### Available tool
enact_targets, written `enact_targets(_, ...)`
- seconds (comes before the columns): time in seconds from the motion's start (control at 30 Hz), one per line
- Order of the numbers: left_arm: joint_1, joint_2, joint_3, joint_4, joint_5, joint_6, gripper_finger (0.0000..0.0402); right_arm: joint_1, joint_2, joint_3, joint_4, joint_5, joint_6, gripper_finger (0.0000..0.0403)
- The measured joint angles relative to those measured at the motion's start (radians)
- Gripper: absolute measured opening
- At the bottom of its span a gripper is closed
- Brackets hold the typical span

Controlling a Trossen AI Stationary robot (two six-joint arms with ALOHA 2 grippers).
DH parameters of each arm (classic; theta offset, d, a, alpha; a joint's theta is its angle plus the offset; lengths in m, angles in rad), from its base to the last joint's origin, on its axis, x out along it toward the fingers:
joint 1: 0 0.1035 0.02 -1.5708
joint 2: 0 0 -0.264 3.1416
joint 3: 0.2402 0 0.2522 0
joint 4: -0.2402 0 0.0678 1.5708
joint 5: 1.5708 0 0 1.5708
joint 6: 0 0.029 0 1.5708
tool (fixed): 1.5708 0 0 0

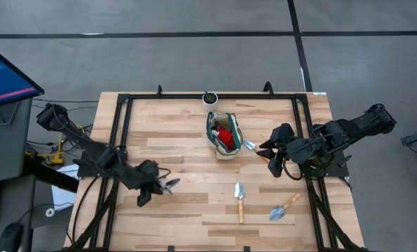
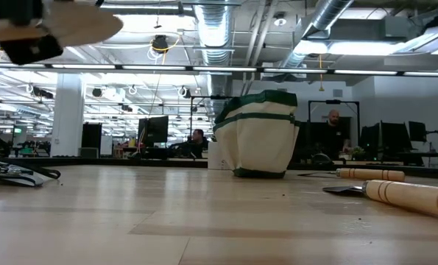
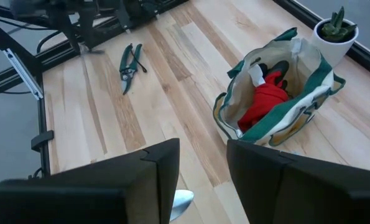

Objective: Pick & Place Garden tools in Gardening bag
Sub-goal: Put the brown trowel into the green gardening bag

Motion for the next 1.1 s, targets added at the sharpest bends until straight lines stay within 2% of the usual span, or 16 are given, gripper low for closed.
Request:
enact_targets(0.43,0.071,-0.069,0.0,0.215,-0.115,-0.001,0.005,0.0,0.002,0.0,0.043,0.001,-0.028,0.0127)
enact_targets(1.1,0.208,-0.068,0.0,0.649,-0.122,-0.019,0.005,-0.008,0.05,0.002,0.307,0.004,-0.353,0.0127)
